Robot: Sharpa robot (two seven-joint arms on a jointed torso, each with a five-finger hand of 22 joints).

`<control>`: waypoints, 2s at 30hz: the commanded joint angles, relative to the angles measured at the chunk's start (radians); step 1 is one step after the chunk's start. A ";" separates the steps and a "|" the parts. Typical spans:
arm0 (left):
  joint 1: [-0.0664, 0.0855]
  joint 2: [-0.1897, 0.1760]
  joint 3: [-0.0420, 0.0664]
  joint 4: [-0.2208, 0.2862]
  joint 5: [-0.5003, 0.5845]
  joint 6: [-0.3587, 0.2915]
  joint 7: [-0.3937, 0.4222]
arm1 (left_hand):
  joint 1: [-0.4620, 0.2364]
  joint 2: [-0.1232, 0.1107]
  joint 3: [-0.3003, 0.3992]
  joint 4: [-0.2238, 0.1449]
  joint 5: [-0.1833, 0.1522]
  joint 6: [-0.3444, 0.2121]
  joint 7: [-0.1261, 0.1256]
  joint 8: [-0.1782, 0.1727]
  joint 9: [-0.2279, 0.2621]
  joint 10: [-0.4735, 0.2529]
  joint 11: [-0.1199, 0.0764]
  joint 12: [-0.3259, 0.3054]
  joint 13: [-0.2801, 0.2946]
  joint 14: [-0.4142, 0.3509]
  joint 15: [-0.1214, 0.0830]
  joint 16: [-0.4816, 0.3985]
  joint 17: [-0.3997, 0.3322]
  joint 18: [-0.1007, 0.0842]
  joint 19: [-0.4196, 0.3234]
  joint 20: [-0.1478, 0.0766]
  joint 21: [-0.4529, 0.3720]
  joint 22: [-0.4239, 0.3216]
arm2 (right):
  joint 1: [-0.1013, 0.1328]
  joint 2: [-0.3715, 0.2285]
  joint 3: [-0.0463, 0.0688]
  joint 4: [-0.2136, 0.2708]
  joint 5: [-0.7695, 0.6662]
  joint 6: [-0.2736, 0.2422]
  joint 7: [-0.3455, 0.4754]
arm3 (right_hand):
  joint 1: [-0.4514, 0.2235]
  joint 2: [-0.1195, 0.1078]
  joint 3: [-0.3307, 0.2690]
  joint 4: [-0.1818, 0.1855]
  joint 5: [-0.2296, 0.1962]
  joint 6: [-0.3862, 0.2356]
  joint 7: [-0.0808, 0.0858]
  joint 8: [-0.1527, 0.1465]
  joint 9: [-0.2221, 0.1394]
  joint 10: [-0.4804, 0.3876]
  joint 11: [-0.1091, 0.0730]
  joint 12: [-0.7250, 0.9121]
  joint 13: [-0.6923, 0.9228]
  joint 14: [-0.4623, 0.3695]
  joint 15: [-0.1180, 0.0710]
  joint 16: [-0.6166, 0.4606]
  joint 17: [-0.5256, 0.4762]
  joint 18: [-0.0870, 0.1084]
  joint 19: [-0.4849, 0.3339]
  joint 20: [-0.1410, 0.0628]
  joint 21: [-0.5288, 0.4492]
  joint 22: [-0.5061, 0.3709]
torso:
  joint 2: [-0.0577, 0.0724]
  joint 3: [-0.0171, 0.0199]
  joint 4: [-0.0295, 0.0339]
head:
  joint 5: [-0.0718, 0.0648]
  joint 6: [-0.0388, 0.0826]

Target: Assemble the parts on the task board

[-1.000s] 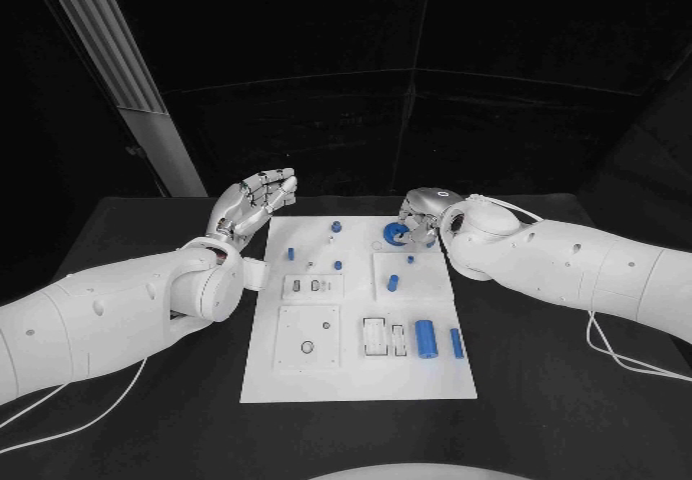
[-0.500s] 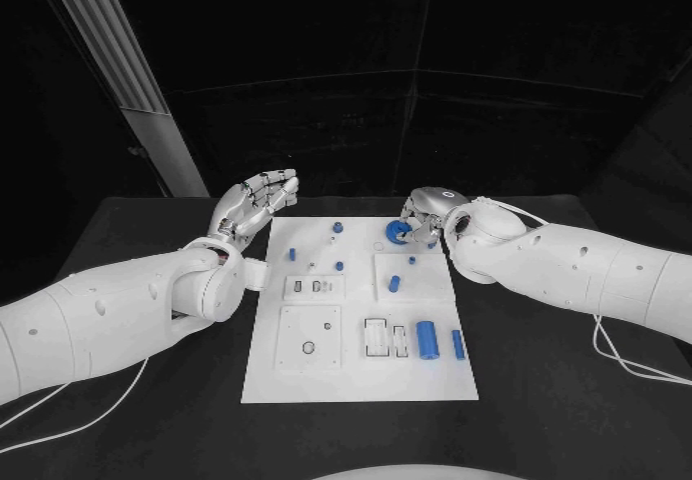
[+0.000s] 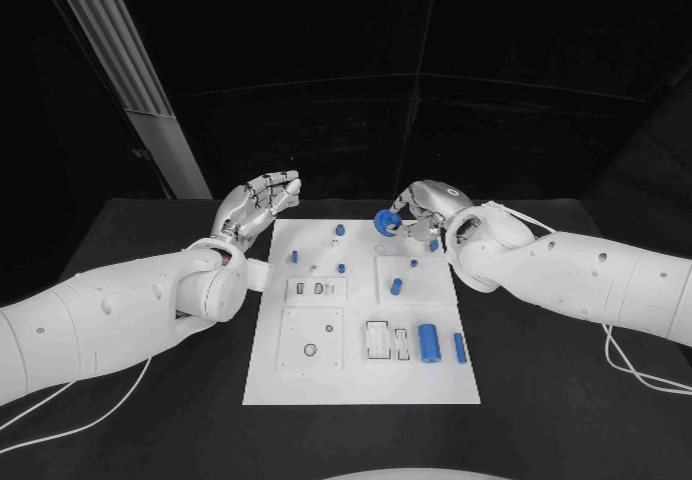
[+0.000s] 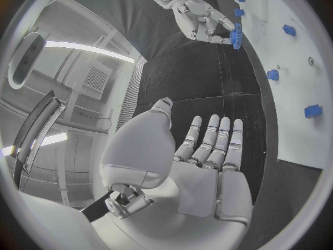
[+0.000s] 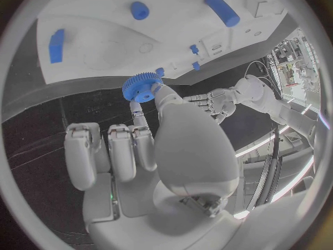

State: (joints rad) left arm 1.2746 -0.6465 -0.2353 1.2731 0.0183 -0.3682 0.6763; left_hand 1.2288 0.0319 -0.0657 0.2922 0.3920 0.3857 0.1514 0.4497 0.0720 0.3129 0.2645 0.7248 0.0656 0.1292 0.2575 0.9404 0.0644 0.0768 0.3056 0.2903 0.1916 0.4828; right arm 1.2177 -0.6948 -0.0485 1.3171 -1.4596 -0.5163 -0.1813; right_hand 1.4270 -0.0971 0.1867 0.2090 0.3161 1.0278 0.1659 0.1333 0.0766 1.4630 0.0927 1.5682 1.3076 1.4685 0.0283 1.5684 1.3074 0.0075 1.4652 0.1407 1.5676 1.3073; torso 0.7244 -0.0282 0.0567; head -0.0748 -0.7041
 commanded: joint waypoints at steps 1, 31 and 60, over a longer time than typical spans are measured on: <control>0.001 0.004 0.001 -0.004 -0.004 0.011 0.271 | 0.002 0.007 -0.008 0.000 0.005 -0.006 0.145 0.003 -0.002 -0.009 0.001 0.005 0.000 0.003 0.006 0.005 0.001 0.002 -0.006 0.001 0.001 0.000 | 0.003 0.017 0.001 0.013 0.031 -0.052 0.055 | 0.000 -0.006 -0.001 -0.006 0.000 0.023 -0.014 0.002 0.005 0.108 -0.004 0.003 0.263 0.102 -0.003 0.002 0.263 -0.007 0.106 -0.007 0.003 0.264 | 0.002 0.0004 0.0002 | 0.008 0.002; 0.000 0.006 0.001 -0.005 -0.004 0.009 0.280 | 0.004 0.008 -0.009 0.000 0.006 -0.007 0.145 0.006 -0.002 -0.010 0.001 0.006 0.000 0.002 0.006 0.005 0.001 0.002 -0.007 0.001 0.002 0.001 | 0.000 0.228 0.001 -0.147 -0.079 0.109 0.072 | -0.003 -0.001 0.001 -0.006 -0.005 0.017 -0.010 -0.006 0.002 0.108 -0.001 0.003 0.263 0.102 -0.003 0.002 0.263 -0.007 0.106 -0.006 0.003 0.264 | 0.001 0.0005 0.0004 | 0.051 -0.004; 0.000 0.009 0.001 -0.003 -0.004 0.012 0.278 | 0.005 0.010 -0.009 0.000 0.007 -0.009 0.145 0.007 -0.002 -0.011 0.001 0.007 0.000 0.002 0.006 0.006 0.001 0.002 -0.008 0.001 0.002 0.001 | -0.026 0.286 0.001 -0.224 -0.152 0.161 0.034 | -0.003 0.005 0.005 -0.012 -0.012 0.006 -0.005 -0.019 -0.002 0.108 0.004 0.003 0.263 0.102 -0.001 0.002 0.263 -0.007 0.106 -0.004 0.003 0.264 | 0.002 0.0008 0.0009 | 0.041 -0.012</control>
State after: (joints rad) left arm 1.2735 -0.6392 -0.2352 1.2680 0.0183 -0.3674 0.6763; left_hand 1.2326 0.0358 -0.0712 0.2922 0.3956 0.3857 0.1514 0.4534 0.0712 0.3092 0.2682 0.7248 0.0656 0.1291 0.2575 0.9404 0.0644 0.0768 0.3056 0.2903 0.1916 0.4828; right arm 1.1949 -0.4101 -0.0448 1.0985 -1.5984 -0.3684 -0.1327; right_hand 1.4238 -0.1003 0.1918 0.2038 0.3054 1.0264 0.1622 0.1161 0.0739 1.4630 0.0929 1.5682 1.3076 1.4685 0.0284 1.5684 1.3074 0.0075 1.4651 0.1408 1.5675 1.3080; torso 0.7259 -0.0274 0.0562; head -0.0333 -0.7168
